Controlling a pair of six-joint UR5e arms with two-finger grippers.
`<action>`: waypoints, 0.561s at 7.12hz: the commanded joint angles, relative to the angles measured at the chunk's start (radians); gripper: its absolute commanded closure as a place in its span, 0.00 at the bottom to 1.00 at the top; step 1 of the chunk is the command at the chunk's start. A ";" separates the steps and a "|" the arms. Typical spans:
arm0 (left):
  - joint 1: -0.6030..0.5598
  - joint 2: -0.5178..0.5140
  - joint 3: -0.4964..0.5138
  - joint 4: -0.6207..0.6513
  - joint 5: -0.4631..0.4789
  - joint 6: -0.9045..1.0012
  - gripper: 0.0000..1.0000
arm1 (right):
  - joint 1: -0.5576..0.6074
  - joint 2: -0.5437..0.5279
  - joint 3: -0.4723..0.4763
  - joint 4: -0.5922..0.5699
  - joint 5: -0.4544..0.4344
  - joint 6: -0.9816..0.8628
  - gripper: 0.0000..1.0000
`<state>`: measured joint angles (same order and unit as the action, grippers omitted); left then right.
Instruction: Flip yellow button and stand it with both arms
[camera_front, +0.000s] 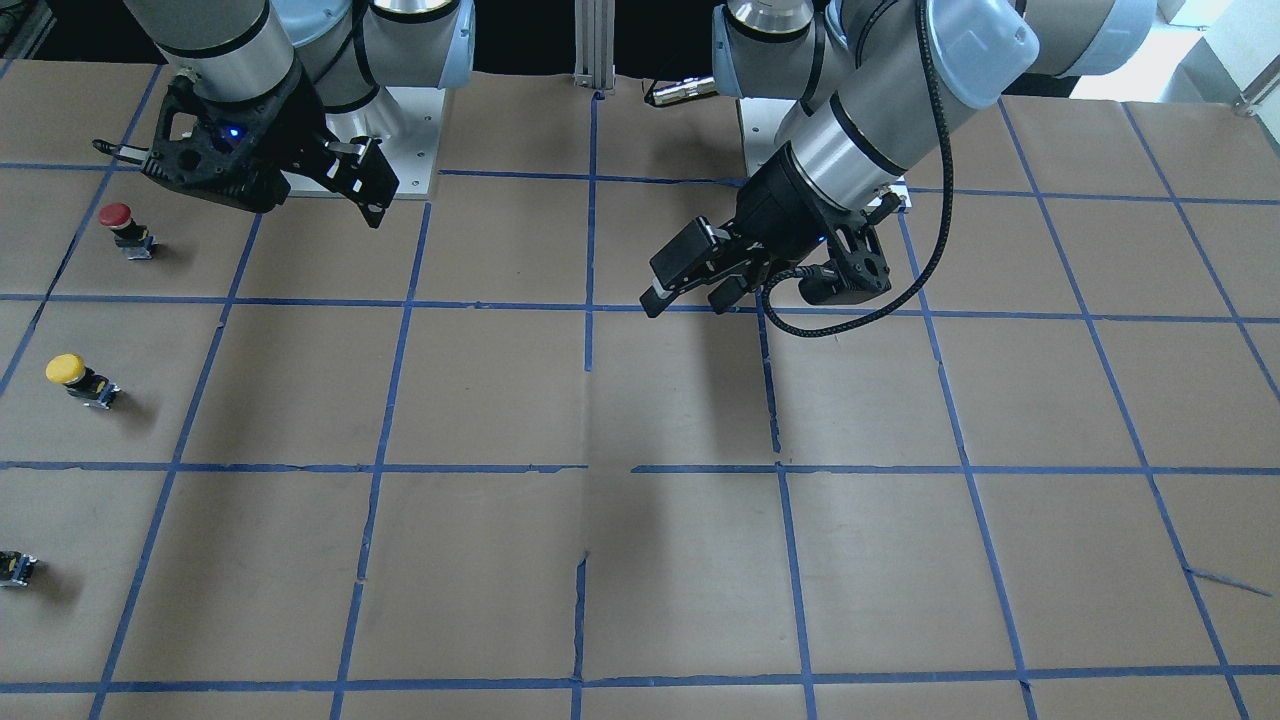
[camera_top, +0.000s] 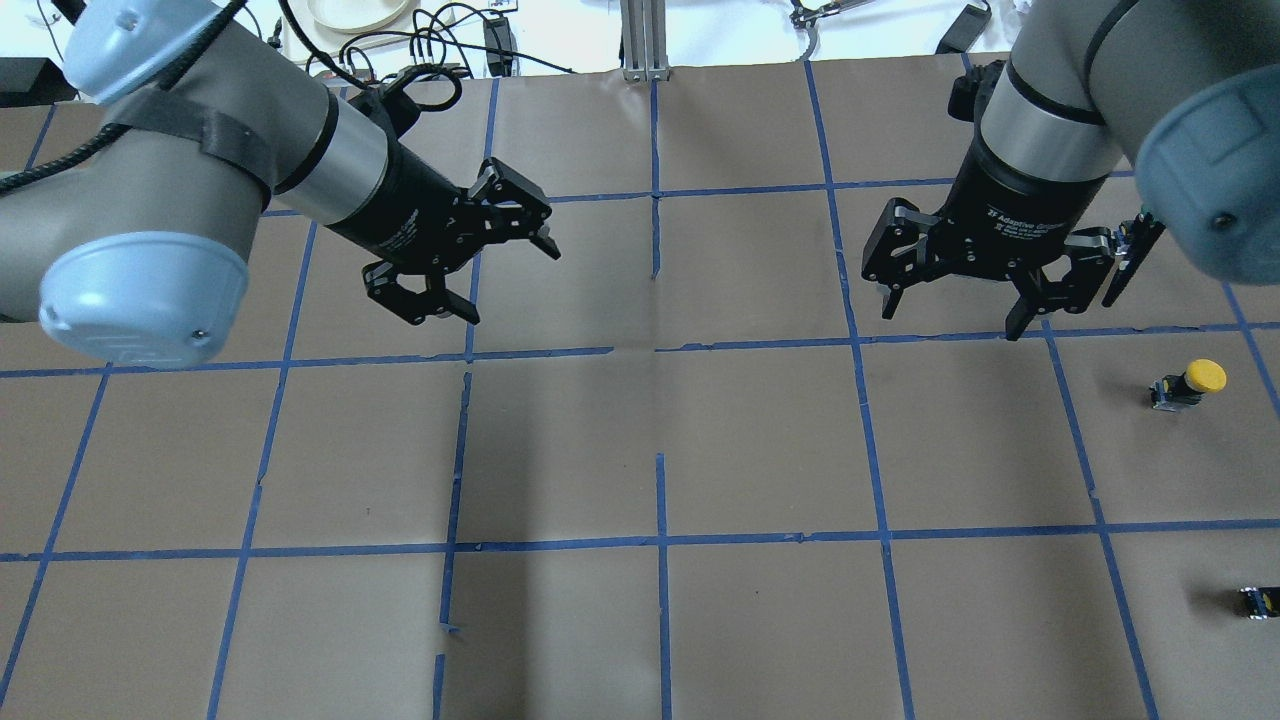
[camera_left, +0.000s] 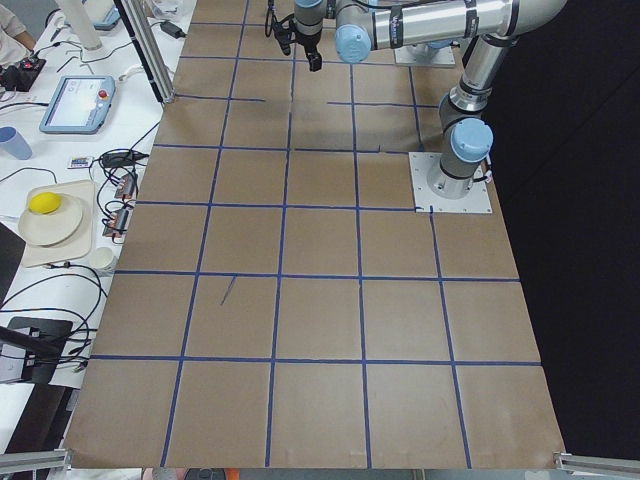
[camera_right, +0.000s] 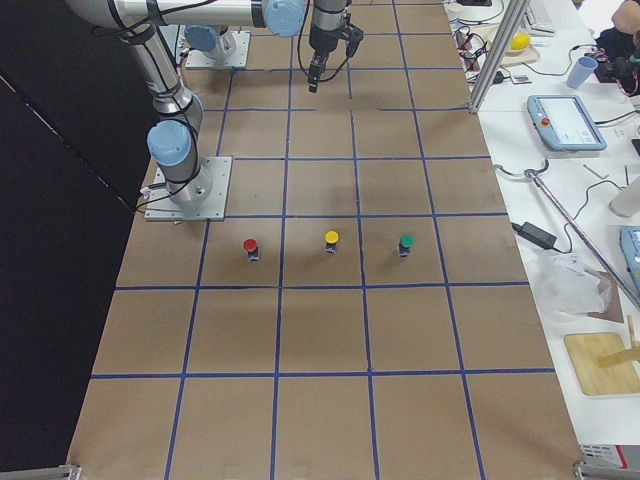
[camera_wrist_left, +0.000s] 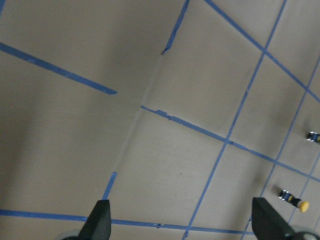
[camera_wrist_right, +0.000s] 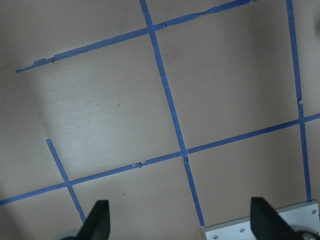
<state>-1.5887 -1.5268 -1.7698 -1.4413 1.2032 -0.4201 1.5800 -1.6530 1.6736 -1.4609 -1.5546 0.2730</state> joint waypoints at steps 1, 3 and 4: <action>0.050 0.104 0.032 -0.232 0.117 0.095 0.01 | 0.000 -0.001 -0.002 0.005 0.002 -0.001 0.00; 0.104 0.215 0.020 -0.370 0.272 0.277 0.02 | 0.000 -0.007 0.002 0.007 -0.053 0.001 0.00; 0.124 0.212 0.021 -0.372 0.316 0.347 0.04 | 0.002 -0.008 0.002 -0.007 -0.053 0.003 0.00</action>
<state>-1.4955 -1.3397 -1.7465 -1.7772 1.4493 -0.1708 1.5779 -1.6585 1.6743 -1.4576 -1.5894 0.2724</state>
